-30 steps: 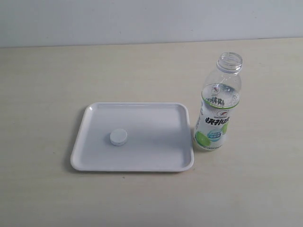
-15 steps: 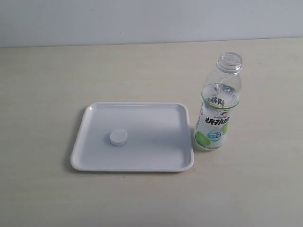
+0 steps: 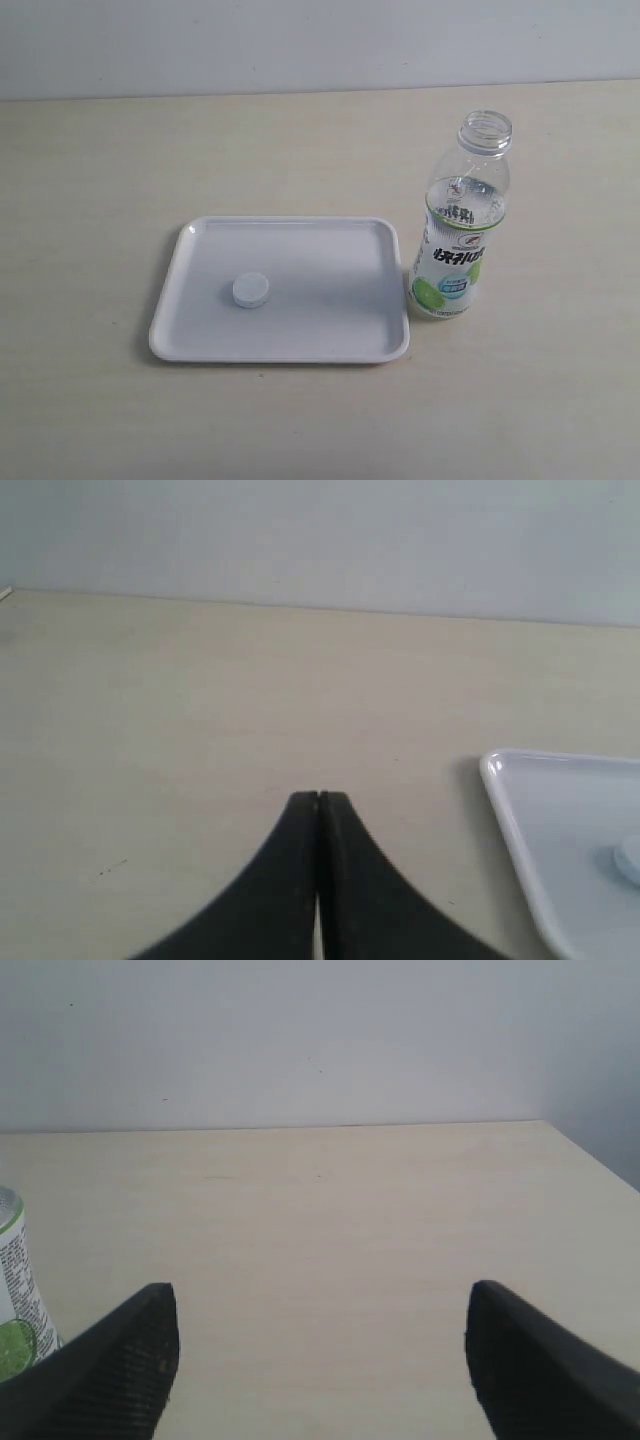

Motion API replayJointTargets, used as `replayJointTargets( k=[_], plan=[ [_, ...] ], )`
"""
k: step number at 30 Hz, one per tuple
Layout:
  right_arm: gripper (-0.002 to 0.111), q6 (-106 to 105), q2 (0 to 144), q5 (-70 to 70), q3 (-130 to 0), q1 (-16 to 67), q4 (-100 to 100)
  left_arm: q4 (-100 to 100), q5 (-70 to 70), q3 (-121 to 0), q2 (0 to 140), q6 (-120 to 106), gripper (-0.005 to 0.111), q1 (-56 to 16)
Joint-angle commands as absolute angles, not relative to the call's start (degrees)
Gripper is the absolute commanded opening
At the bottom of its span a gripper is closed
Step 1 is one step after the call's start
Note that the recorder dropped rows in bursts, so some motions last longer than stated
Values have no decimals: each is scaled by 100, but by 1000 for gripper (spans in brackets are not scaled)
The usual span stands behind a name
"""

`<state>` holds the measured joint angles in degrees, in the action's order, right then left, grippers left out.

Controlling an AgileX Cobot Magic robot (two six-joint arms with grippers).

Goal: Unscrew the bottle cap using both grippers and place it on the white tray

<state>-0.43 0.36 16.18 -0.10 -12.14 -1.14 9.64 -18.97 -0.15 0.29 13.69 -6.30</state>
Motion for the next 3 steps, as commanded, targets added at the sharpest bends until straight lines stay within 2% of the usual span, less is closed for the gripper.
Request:
replayJointTargets(
  k=[1,3],
  plan=[
    [74,-37,0,1609,0,-1240,-169,982,-1873,0,0,1371,0,-662],
    [74,-37,0,1609,0,-1240,-169,982,-1873,0,0,1371,0,-662]
  ],
)
